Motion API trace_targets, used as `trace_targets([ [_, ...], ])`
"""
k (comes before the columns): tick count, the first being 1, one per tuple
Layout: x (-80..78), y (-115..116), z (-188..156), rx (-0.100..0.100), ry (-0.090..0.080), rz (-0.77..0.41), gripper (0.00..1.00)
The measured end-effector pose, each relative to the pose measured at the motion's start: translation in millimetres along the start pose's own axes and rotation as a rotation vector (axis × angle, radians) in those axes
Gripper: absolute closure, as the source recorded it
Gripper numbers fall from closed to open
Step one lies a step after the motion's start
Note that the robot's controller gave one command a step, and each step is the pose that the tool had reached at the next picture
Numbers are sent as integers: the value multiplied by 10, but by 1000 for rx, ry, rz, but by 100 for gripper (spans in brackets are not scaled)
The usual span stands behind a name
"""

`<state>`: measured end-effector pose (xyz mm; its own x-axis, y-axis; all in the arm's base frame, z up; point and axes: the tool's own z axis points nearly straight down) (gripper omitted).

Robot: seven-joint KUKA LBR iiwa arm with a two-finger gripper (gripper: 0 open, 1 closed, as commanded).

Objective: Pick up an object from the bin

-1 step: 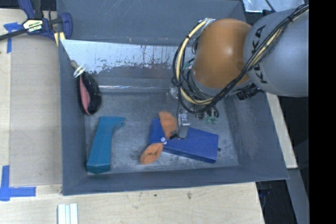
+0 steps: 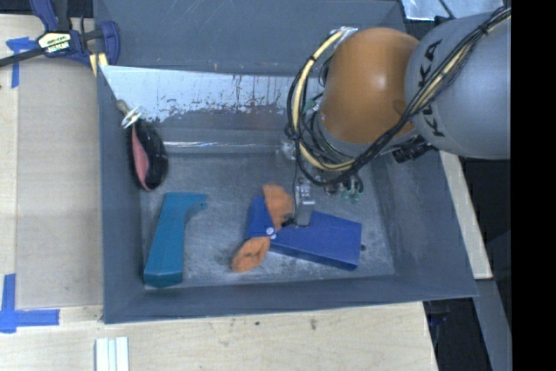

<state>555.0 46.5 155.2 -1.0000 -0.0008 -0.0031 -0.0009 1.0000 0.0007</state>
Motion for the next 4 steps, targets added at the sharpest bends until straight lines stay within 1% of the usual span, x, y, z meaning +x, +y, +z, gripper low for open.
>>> trace_targets([
  [1,3,-2,25,0,-3,-7,0],
  [2,-189,191,-219,0,-1,-250,100],
  [3,-202,199,-237,0,0,-250,0],
  [4,-202,199,-237,0,0,-249,0],
])
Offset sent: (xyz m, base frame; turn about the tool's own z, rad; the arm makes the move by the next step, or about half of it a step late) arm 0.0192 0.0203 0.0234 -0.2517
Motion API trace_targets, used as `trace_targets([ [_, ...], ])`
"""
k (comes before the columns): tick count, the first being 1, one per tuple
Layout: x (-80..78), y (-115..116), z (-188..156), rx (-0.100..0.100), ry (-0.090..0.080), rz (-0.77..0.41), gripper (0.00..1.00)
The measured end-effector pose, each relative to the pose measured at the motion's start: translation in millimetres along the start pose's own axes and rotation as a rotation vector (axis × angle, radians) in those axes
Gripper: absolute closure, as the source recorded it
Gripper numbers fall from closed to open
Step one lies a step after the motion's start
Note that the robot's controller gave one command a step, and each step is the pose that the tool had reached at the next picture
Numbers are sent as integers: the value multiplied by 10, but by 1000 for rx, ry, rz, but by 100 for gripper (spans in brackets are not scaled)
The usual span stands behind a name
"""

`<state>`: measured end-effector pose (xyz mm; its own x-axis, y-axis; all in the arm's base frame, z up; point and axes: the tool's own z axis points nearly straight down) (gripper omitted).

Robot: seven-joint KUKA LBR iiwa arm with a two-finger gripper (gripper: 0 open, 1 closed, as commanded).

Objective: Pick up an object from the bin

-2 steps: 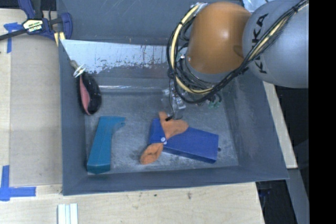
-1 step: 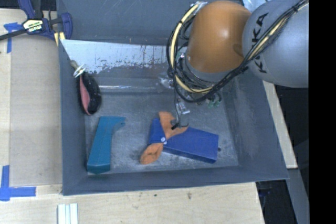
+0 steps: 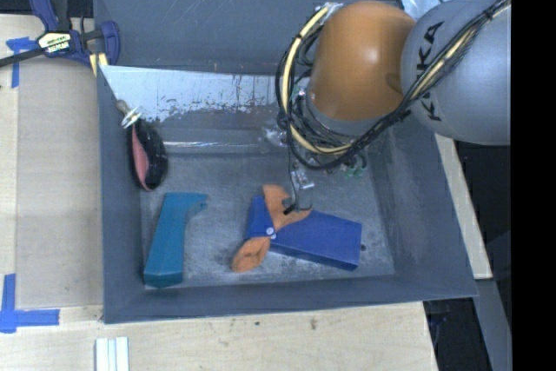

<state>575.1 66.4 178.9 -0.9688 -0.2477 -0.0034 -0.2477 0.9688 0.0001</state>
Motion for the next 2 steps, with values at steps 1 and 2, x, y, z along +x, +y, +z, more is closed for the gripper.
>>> trace_targets([
  [1,262,-58,293,1,-5,-53,0],
  [2,264,-209,679,1,-1,-273,0],
])
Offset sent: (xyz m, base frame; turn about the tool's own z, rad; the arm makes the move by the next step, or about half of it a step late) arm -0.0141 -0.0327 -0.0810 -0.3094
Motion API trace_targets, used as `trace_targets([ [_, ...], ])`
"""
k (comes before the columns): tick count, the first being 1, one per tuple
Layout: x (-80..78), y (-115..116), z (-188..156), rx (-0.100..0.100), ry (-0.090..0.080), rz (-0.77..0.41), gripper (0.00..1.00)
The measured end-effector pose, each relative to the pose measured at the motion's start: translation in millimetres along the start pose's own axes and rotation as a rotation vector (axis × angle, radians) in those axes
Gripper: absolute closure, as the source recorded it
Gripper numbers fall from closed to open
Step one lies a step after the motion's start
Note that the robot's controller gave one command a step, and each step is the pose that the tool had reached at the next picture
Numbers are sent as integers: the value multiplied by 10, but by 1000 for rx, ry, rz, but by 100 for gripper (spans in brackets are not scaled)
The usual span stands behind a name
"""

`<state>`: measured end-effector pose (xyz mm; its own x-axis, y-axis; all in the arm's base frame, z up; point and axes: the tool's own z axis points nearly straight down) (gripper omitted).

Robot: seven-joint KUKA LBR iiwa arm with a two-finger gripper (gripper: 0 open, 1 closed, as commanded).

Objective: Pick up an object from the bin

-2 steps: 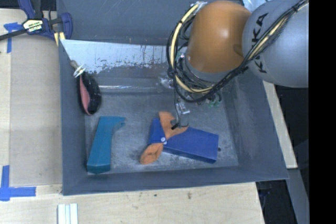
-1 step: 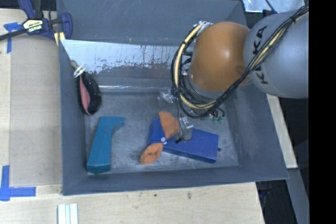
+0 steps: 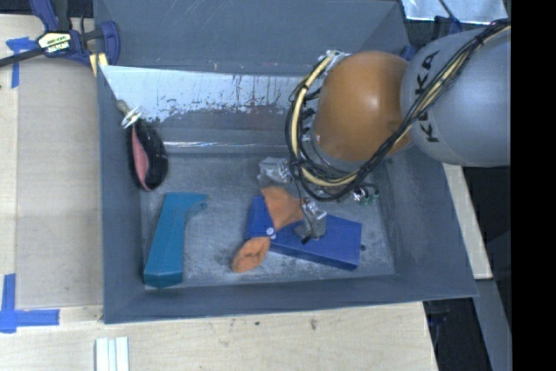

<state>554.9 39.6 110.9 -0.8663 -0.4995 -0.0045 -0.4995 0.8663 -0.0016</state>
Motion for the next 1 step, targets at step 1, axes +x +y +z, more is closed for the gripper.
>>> trace_targets([
  [1,-67,-73,231,-1,-1,-169,100],
])
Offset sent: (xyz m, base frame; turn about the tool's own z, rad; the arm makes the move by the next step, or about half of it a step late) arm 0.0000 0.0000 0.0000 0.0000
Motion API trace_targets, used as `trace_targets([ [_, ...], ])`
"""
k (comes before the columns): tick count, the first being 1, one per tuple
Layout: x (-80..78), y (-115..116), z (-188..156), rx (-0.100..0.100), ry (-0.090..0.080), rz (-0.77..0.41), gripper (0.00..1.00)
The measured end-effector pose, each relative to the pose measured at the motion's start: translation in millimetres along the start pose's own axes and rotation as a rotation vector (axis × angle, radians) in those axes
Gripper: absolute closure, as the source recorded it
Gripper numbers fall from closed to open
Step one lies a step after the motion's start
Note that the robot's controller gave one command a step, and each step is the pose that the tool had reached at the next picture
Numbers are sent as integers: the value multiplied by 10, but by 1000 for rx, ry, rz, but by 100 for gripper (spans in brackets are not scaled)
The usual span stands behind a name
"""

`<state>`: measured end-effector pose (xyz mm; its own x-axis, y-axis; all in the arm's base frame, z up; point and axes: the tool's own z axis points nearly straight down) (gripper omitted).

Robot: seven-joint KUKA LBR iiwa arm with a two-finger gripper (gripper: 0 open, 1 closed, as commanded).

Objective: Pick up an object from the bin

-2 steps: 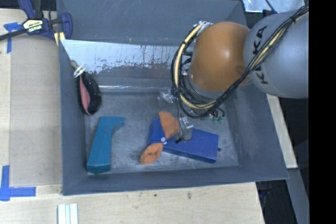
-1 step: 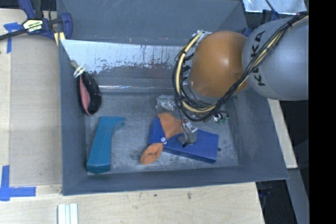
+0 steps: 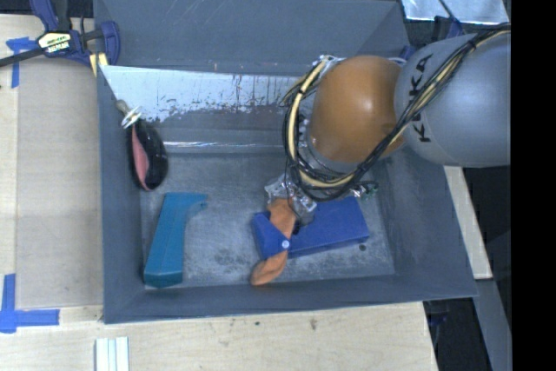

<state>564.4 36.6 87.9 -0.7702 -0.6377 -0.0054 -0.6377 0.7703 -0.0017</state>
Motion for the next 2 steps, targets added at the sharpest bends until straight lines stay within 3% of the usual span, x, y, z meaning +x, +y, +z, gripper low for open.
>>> trace_targets([
  [1,0,0,0,0,0,0,100],
  [2,-278,188,71,4,4,0,100],
])
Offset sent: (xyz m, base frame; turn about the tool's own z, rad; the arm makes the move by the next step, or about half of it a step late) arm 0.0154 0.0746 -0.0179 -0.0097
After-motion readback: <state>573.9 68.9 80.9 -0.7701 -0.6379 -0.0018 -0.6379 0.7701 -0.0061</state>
